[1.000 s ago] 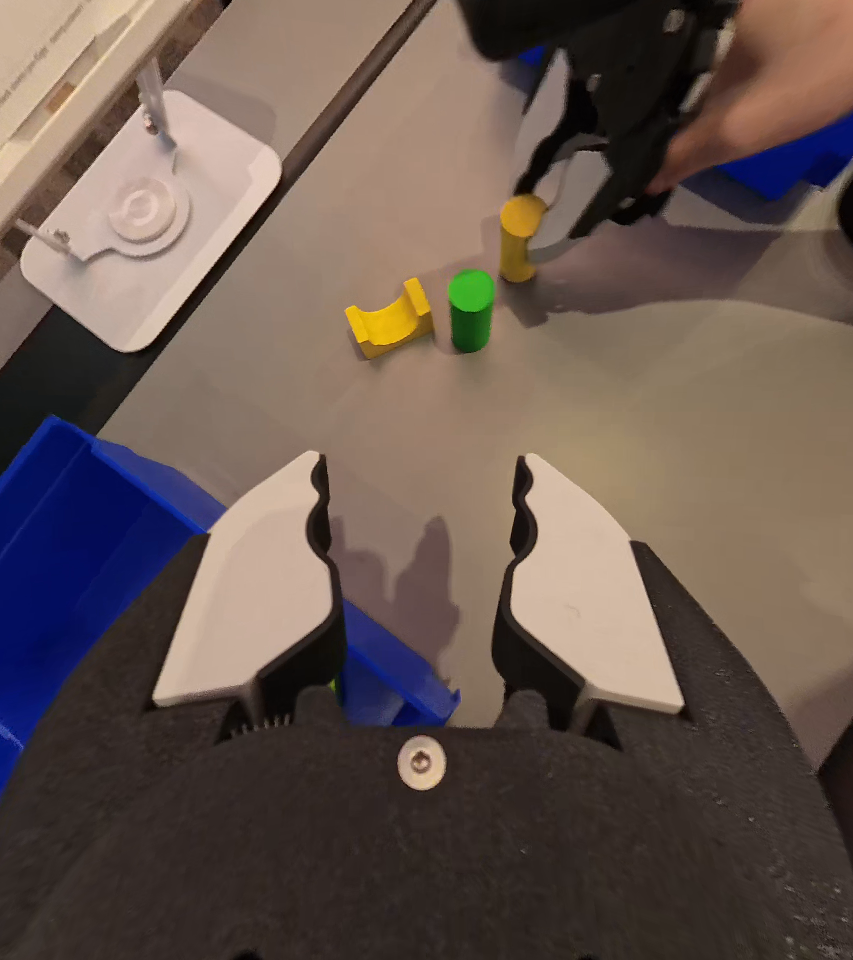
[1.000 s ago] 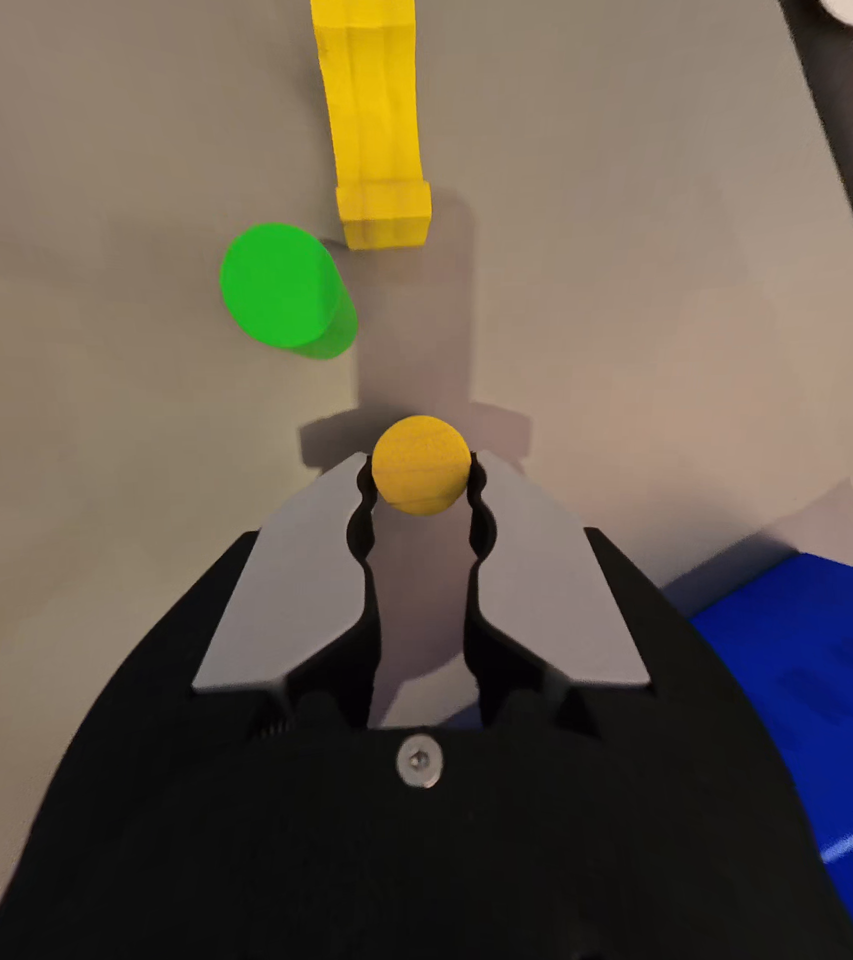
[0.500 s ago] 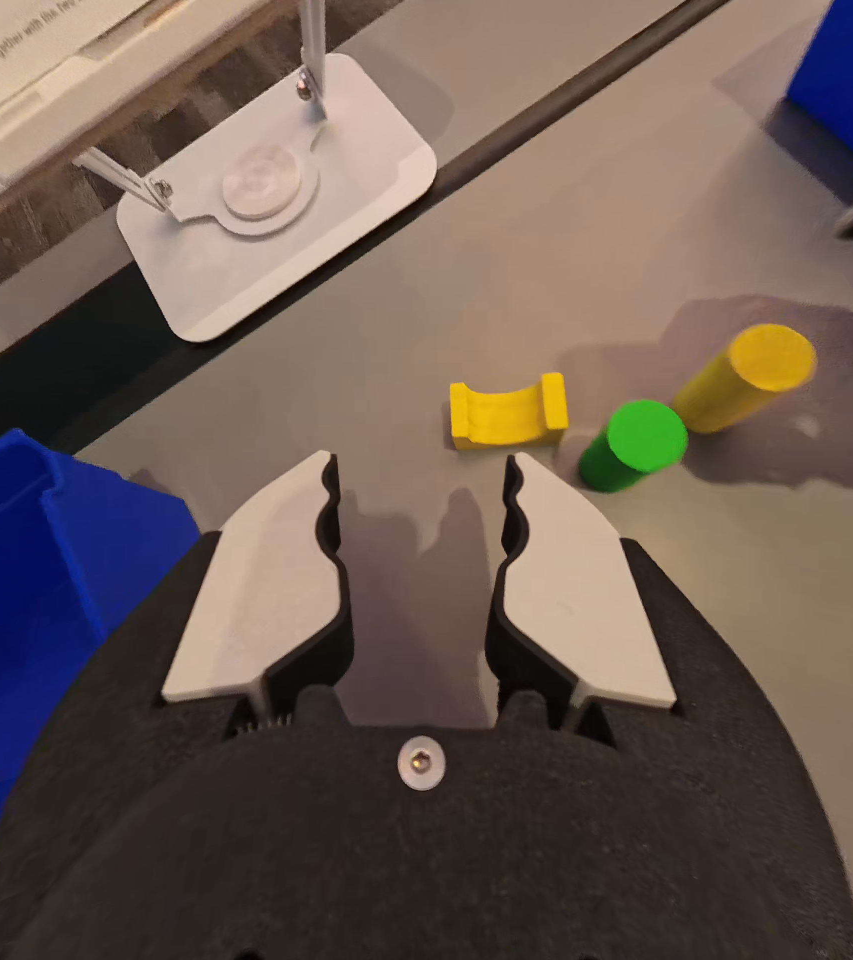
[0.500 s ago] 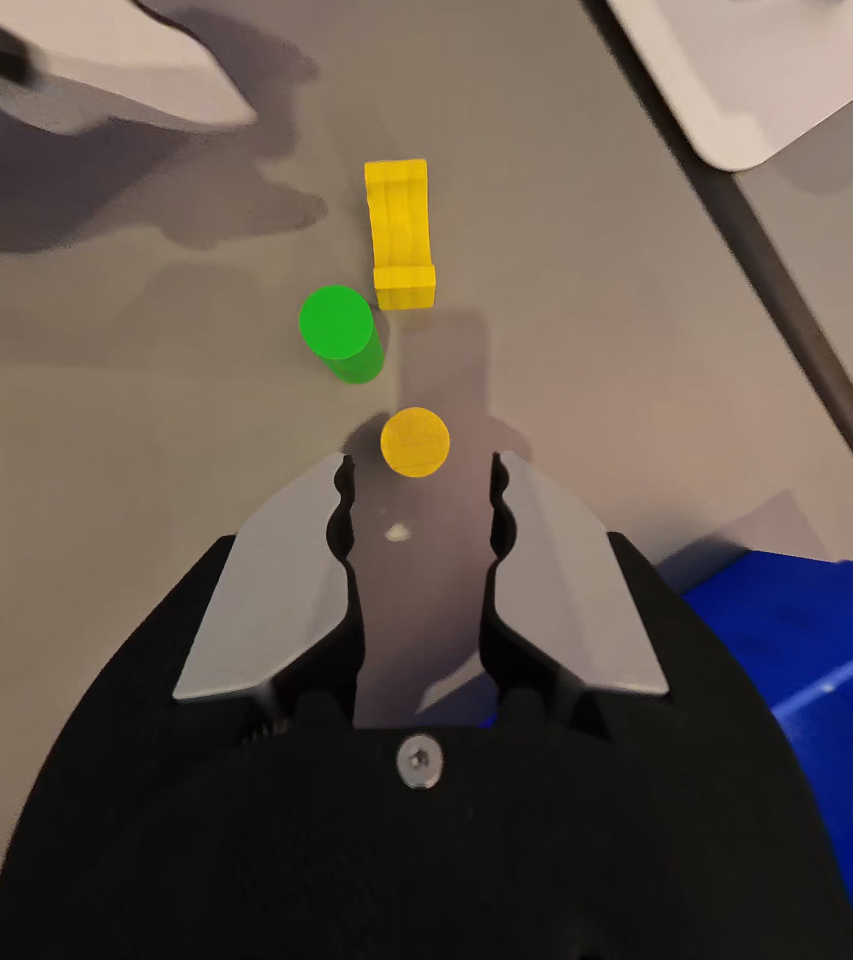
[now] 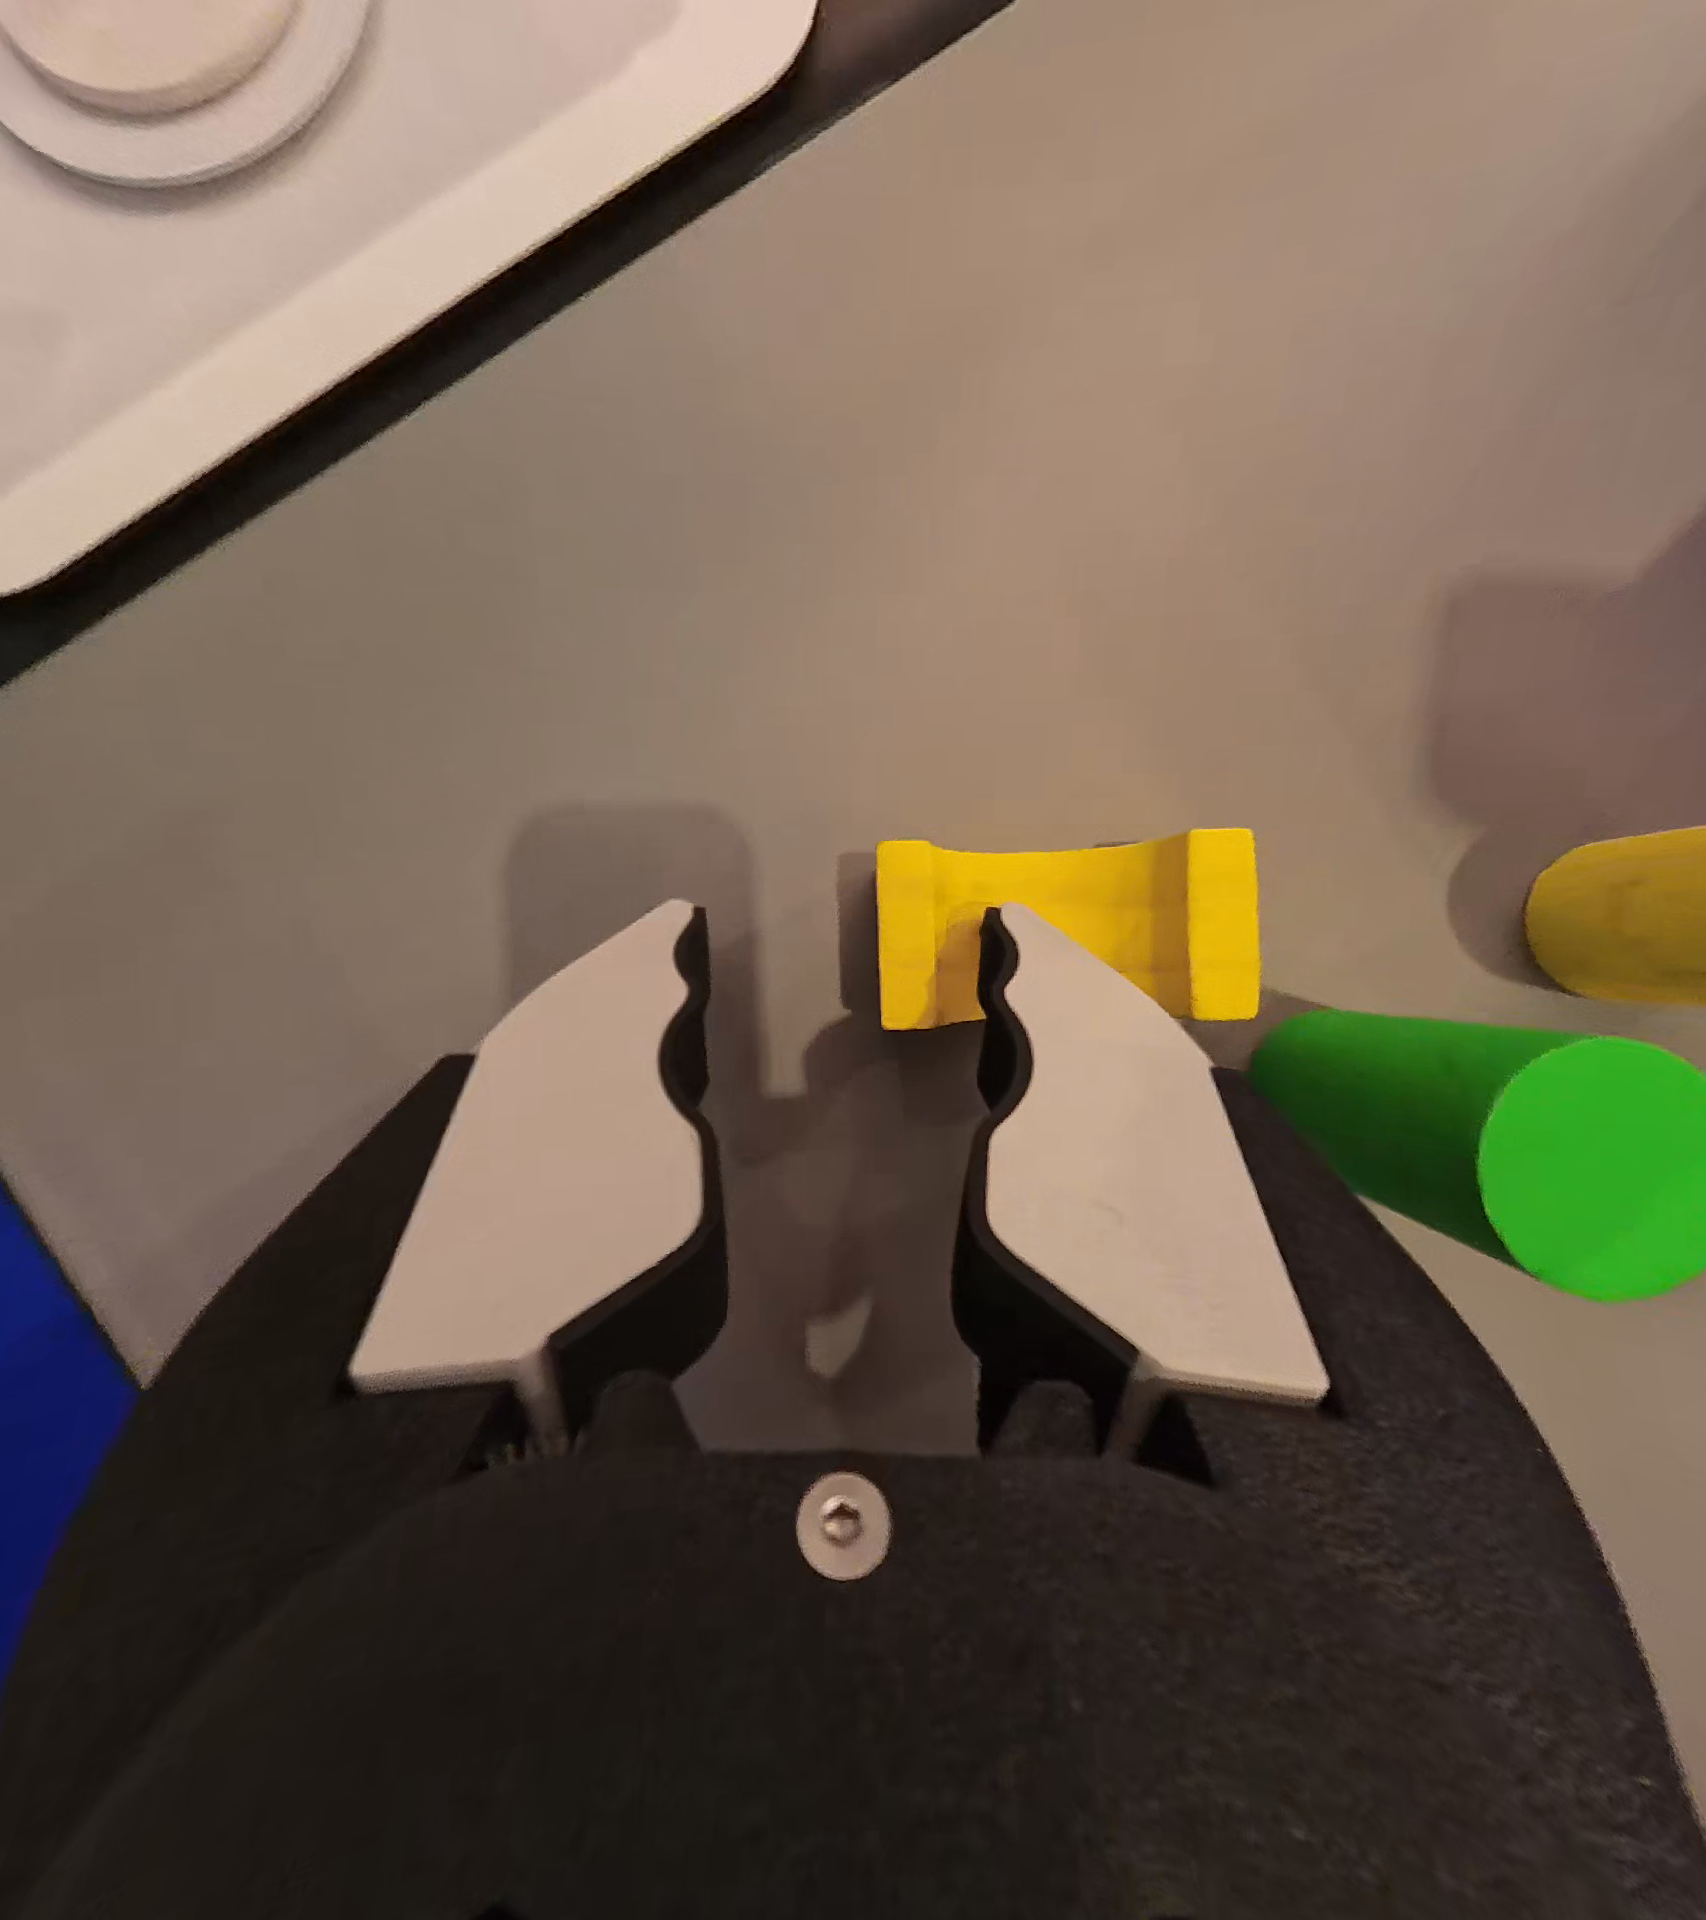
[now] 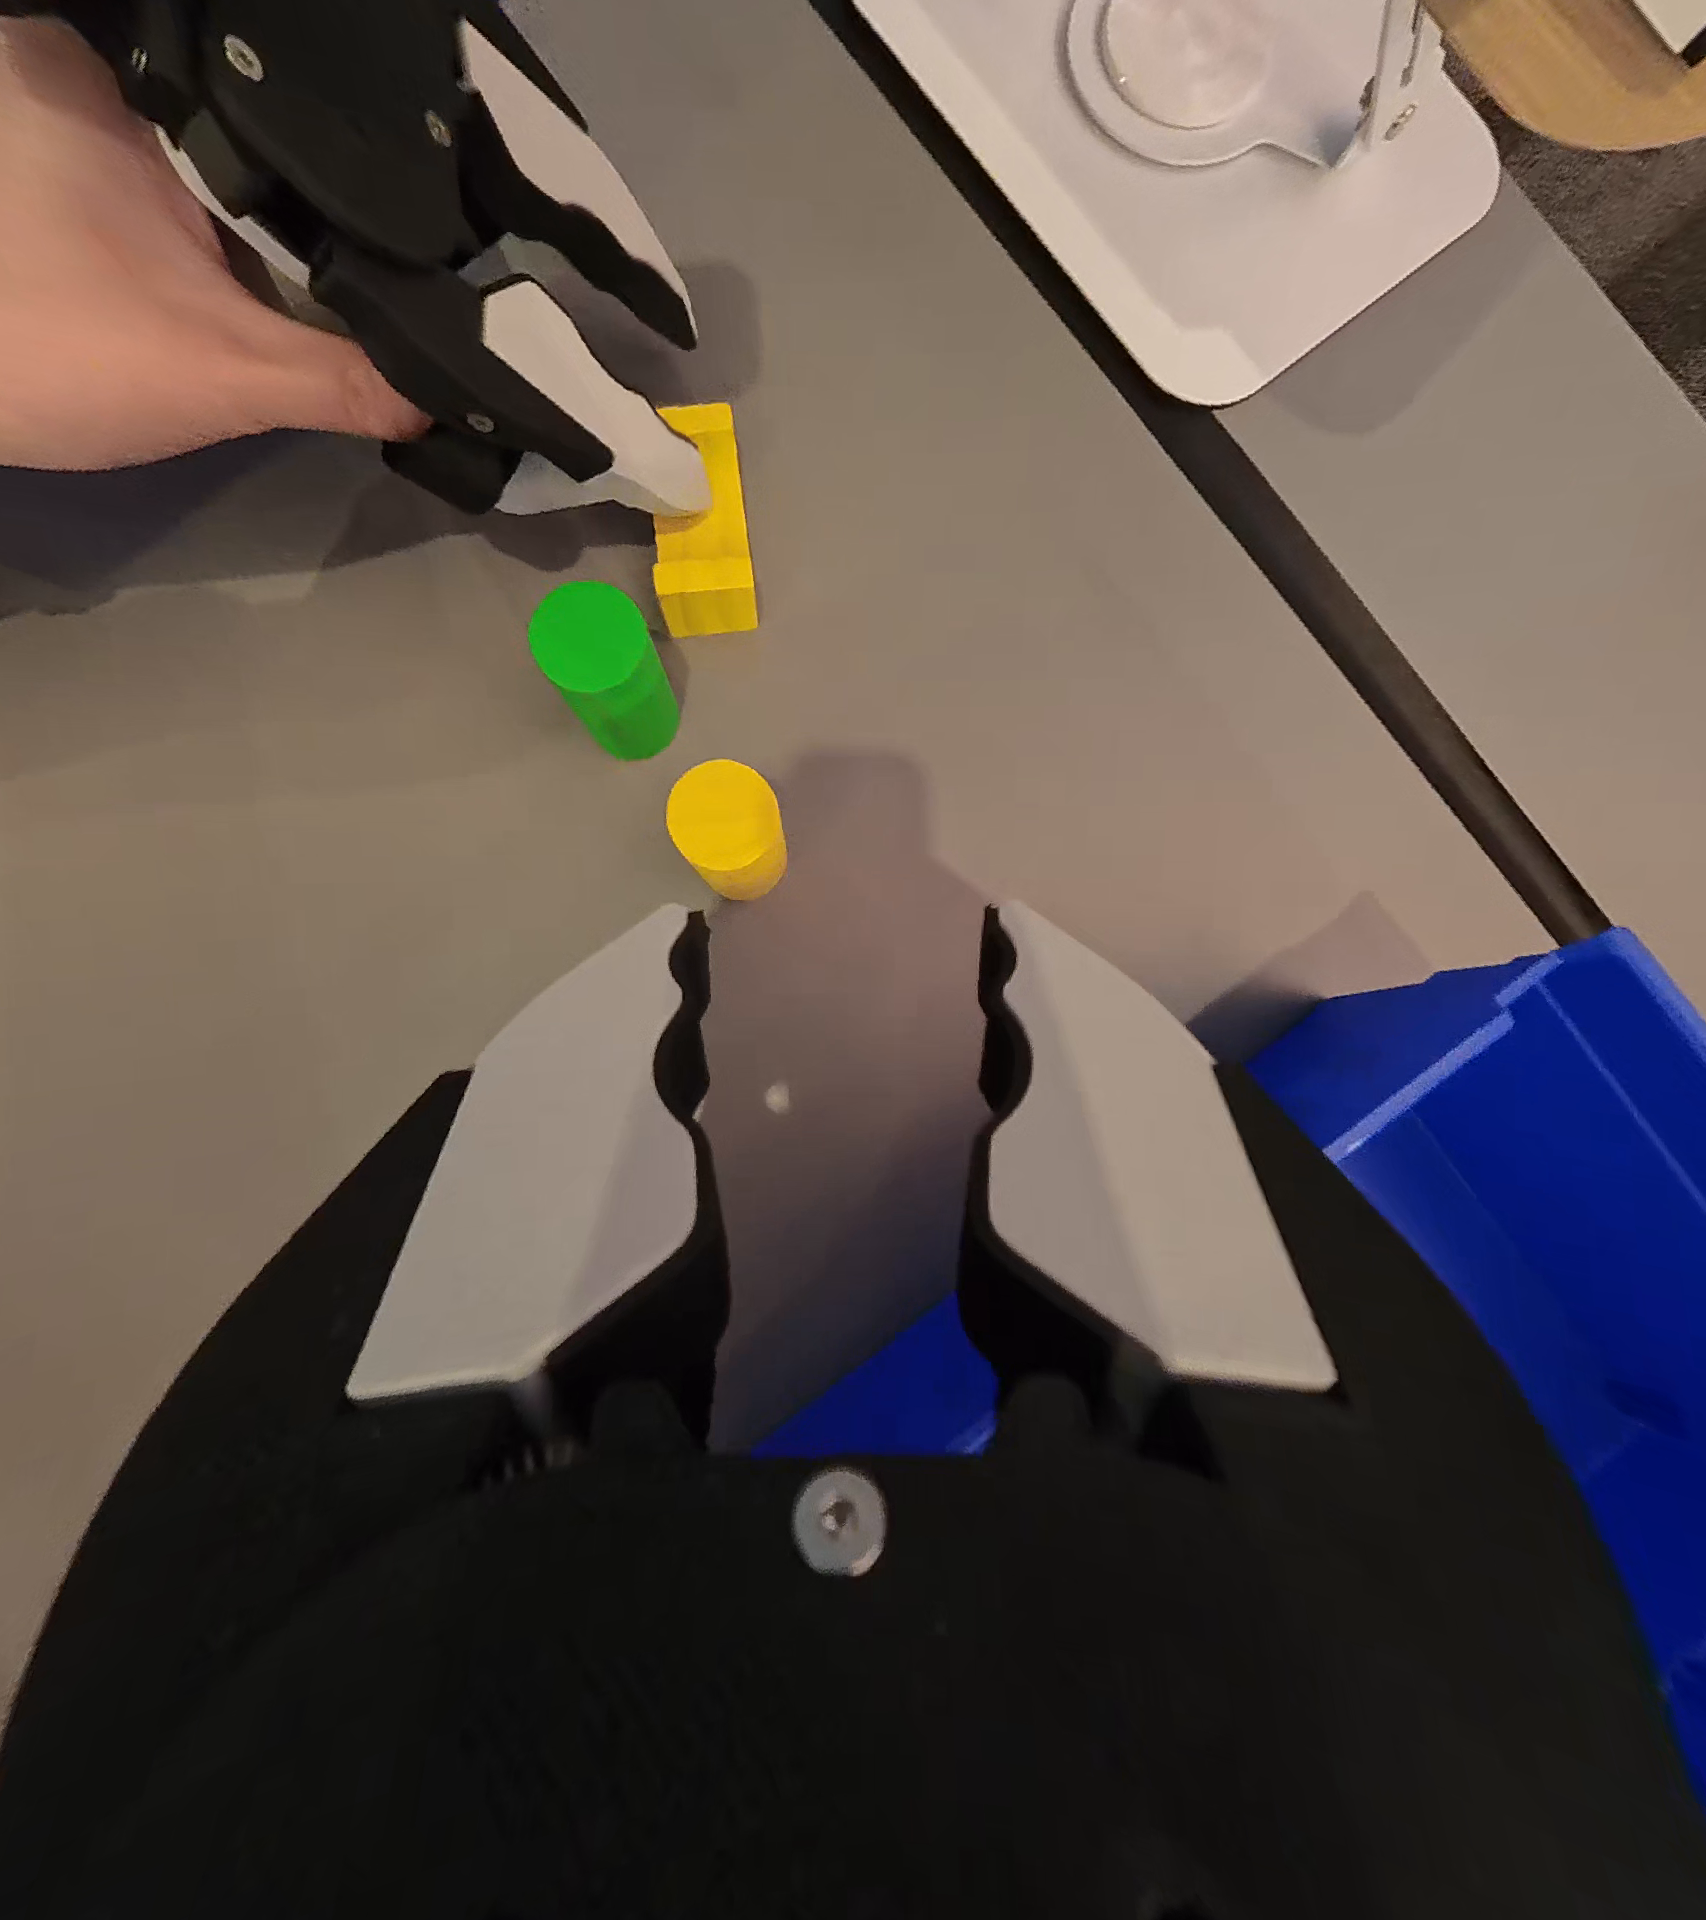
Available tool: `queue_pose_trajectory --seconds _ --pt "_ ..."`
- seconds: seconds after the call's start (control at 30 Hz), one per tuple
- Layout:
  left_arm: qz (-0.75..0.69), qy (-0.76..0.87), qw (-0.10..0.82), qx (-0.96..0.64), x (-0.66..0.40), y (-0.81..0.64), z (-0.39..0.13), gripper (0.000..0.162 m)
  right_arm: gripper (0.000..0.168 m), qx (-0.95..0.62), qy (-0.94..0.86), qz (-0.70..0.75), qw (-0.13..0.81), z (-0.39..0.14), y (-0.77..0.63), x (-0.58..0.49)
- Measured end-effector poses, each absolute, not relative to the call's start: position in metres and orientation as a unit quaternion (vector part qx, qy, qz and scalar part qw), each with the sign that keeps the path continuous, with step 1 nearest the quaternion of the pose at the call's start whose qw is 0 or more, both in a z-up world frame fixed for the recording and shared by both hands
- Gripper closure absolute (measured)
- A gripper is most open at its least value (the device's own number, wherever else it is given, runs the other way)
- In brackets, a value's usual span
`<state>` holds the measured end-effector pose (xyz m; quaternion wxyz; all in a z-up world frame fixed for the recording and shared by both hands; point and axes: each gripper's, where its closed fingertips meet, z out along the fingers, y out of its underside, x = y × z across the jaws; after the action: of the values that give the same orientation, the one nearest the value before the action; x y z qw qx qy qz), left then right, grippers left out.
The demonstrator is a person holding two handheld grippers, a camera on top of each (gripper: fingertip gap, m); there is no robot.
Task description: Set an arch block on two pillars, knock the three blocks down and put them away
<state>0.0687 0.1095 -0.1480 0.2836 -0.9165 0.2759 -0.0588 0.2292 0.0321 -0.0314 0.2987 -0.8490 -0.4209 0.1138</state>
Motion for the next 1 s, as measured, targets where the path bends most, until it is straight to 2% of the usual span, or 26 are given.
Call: queue_pose_trajectory --seconds 0.07,0.1,0.13,0.27,0.4,0.63,0.7,0.8,0.9,1.0 --pt "-0.056 0.280 0.278 -0.917 0.069 0.112 -0.148 0.119 0.117 -0.849 -0.423 0.112 0.296 -0.033 0.032 0.230" --pt "-0.066 0.288 0.271 -0.916 0.072 0.112 -0.148 0.139 0.117 -0.850 -0.422 0.112 0.295 -0.034 0.032 0.231" --pt "-0.071 0.290 0.267 -0.916 0.073 0.112 -0.148 0.143 0.117 -0.851 -0.421 0.110 0.293 -0.035 0.033 0.231" --pt "-0.100 0.283 0.248 -0.921 0.070 0.110 -0.143 0.147 0.117 -0.854 -0.422 0.108 0.285 -0.041 0.033 0.232" --pt "-0.068 0.290 0.274 -0.915 0.053 0.106 -0.125 0.148 0.119 -0.855 -0.414 0.113 0.292 -0.040 0.038 0.232" --pt "-0.042 0.337 0.383 -0.859 0.040 0.066 -0.042 0.148 0.124 -0.839 -0.378 0.177 0.349 -0.015 0.044 0.218" --pt "-0.073 0.371 0.427 -0.821 0.051 0.043 -0.009 0.148 0.124 -0.817 -0.370 0.236 0.374 0.004 0.037 0.205" --pt "-0.135 0.426 0.491 -0.748 0.072 0.006 0.040 0.148 0.124 -0.760 -0.347 0.403 0.374 0.037 0.014 0.171" --pt "-0.181 0.469 0.521 -0.690 0.085 -0.026 0.068 0.148 0.123 -0.686 -0.316 0.583 0.300 0.059 -0.013 0.143" --pt "-0.208 0.498 0.544 -0.642 0.094 -0.049 0.082 0.148 0.122 -0.621 -0.306 0.689 0.216 0.068 -0.035 0.125"
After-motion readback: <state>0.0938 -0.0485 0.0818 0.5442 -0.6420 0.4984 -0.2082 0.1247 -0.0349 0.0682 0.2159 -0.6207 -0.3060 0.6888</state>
